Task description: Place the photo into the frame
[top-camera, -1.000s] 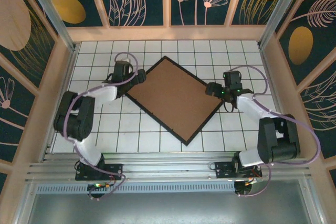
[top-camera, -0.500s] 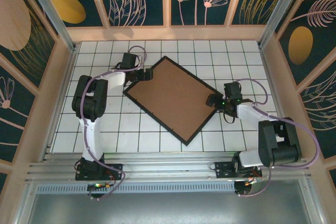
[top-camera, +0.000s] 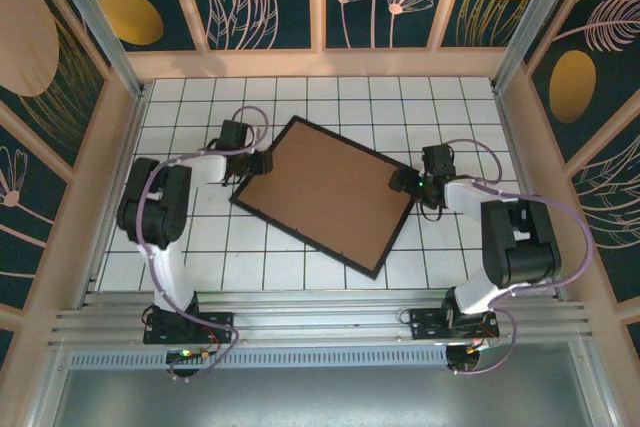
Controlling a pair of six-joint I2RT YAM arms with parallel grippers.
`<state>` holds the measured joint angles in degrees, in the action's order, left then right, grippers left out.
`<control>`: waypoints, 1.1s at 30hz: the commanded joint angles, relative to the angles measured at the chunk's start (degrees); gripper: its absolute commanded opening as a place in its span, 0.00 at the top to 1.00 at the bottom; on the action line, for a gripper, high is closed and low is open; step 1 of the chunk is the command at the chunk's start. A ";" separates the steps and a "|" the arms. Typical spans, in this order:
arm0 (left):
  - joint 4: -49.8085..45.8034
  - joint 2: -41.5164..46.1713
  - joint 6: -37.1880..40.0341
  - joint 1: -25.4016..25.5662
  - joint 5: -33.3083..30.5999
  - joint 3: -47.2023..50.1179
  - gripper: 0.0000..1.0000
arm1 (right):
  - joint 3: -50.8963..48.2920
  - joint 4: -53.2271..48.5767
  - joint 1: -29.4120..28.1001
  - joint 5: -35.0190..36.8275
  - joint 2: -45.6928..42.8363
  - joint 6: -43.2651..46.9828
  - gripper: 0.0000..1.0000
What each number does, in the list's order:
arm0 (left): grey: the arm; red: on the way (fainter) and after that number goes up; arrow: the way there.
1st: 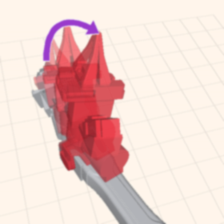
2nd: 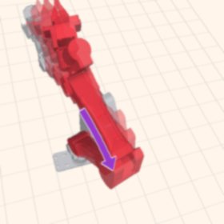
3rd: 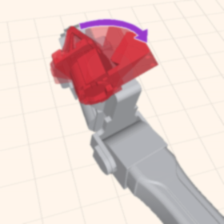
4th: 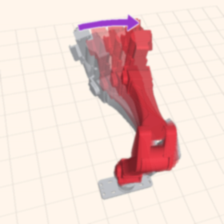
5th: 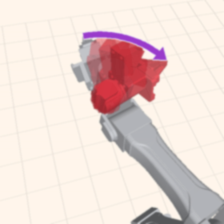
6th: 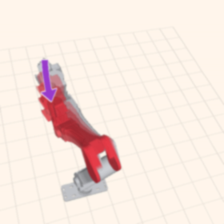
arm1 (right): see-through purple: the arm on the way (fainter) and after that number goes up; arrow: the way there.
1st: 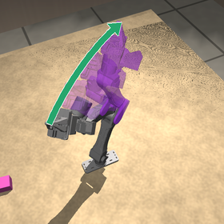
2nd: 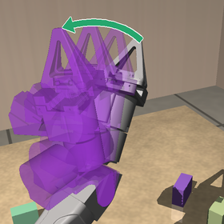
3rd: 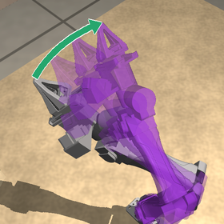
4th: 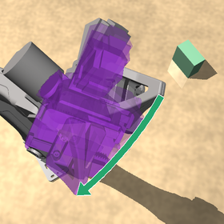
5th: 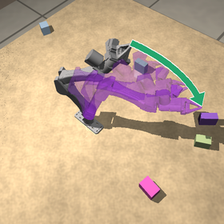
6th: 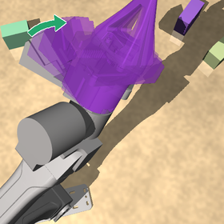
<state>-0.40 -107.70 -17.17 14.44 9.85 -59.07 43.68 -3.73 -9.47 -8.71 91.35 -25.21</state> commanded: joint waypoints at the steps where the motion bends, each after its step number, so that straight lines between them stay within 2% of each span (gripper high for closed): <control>1: 2.17 9.03 -5.50 0.99 3.23 10.55 0.57 | 5.38 6.07 -0.90 -7.14 4.44 1.83 0.21; 6: 5.71 20.61 -10.33 0.97 7.19 23.37 0.65 | 13.00 4.98 -2.96 -10.31 11.70 3.74 0.28; 11: 4.50 23.53 -10.15 0.96 1.79 25.46 0.71 | 17.74 2.99 -3.44 -11.68 15.81 5.33 0.31; 15: 4.01 22.86 -10.32 1.02 -1.08 25.23 0.76 | 19.07 -1.32 -2.81 -10.46 14.43 7.78 0.31; 21: 4.10 22.76 -10.12 0.97 -3.24 25.39 0.78 | 17.05 -8.36 1.63 -7.37 8.28 11.22 0.32; 27: 4.10 22.36 -9.97 1.03 -3.57 25.23 0.78 | 14.09 -11.58 3.18 -4.48 5.35 11.76 0.47; 33: 4.01 22.33 -9.39 0.95 -3.93 24.93 0.78 | 15.66 -12.77 3.32 -3.14 7.40 12.03 0.62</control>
<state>1.91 -84.79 -26.65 14.96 6.57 -33.32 59.07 -14.41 -6.20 -13.10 97.89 -13.87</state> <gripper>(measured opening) 0.220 0.388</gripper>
